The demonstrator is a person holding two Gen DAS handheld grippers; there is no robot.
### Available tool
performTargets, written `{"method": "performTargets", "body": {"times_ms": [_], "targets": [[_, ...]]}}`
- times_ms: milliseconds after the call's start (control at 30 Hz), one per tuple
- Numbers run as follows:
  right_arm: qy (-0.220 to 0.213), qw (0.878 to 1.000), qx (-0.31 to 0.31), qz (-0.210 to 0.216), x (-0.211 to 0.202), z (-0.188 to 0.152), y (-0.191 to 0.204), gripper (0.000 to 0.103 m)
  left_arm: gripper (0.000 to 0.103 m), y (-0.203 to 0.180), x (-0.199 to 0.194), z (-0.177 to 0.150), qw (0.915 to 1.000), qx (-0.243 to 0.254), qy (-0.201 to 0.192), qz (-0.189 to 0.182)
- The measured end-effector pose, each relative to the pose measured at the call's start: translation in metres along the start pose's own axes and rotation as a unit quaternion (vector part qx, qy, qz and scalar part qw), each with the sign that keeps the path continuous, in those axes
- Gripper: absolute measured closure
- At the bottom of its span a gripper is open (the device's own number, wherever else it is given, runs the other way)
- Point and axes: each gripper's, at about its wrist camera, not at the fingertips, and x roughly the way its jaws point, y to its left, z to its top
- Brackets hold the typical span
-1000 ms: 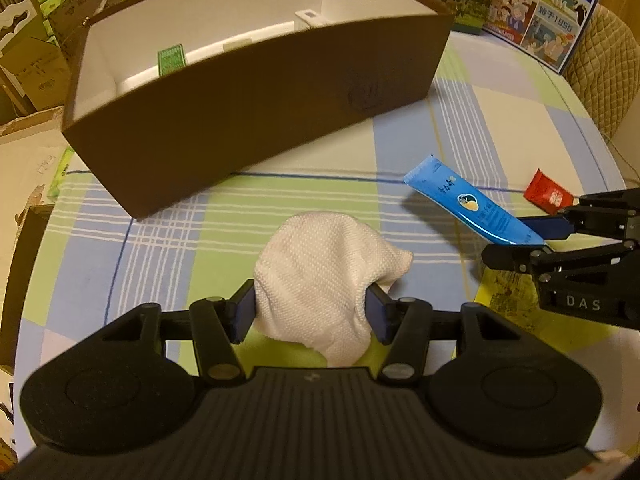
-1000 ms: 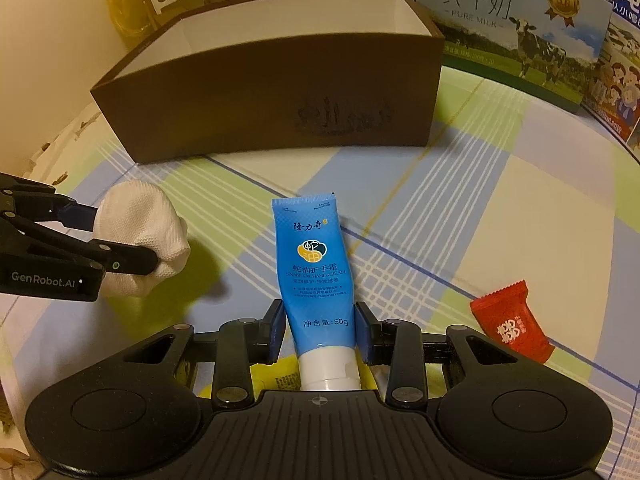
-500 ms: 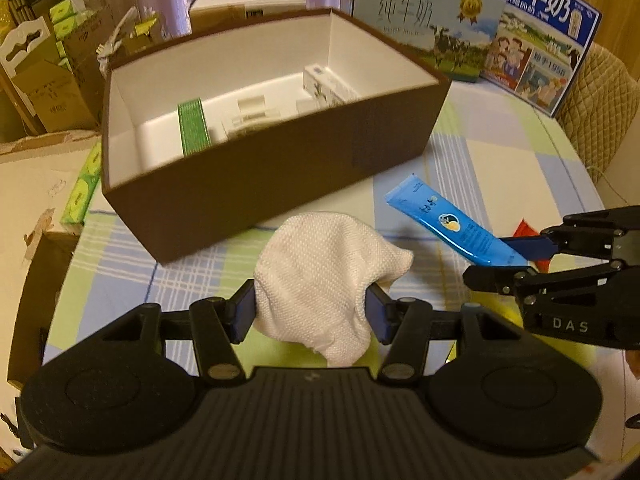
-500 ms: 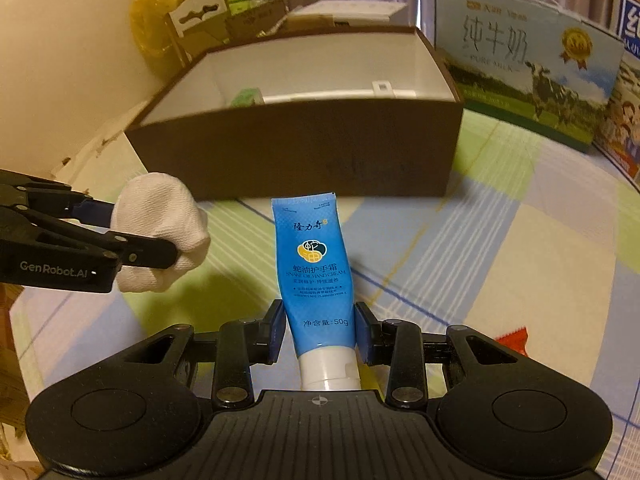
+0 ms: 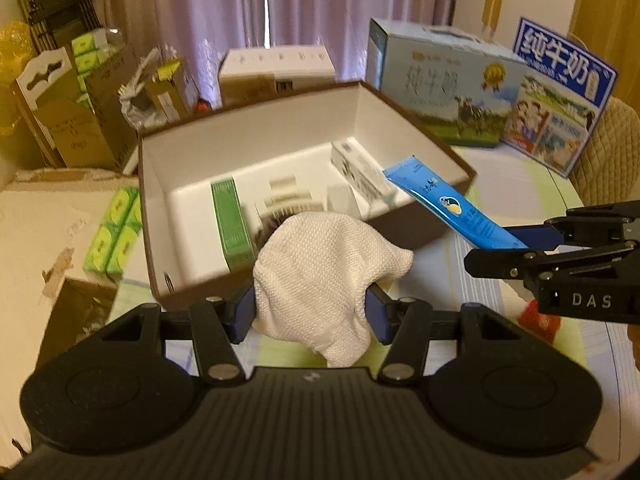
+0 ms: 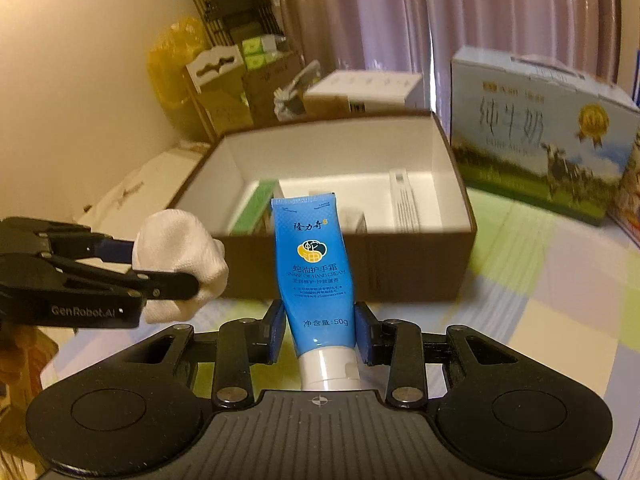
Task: Organize objects
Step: 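Carry the towel and blue tube with both tools into the brown box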
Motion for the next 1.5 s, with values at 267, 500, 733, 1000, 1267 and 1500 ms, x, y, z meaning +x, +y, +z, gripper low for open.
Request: {"method": "performTargets", "body": {"times_ms": [267,500,733,1000,1267,1500], "targets": [[-0.015,1.000,0.005,-0.002,0.024,0.046,-0.009,0.070,0.051,0.015,0.014,0.043,0.9996,0.000,-0.026,0.015],[-0.015,1.000,-0.010,-0.005,0.053,0.078,-0.014,0.070,0.051,0.026,0.043,0.077,0.9994,0.004,-0.026,0.020],[0.010,1.000,0.002,-0.014,0.096,0.098,-0.029,0.070,0.051,0.035,0.086,0.097,0.9997,0.006,-0.005,0.024],[0.049,0.998,0.025,-0.027,0.147,0.111,-0.049,0.070,0.051,0.047,0.135,0.107,0.9991,0.002,0.032,0.026],[0.087,0.995,0.043,-0.037,0.184,0.114,-0.060,0.070,0.051,0.057,0.164,0.115,0.9984,-0.006,0.046,0.031],[0.096,0.993,0.050,-0.042,0.201,0.114,-0.066,0.070,0.051,0.062,0.179,0.118,0.9979,-0.009,0.054,0.035]]}}
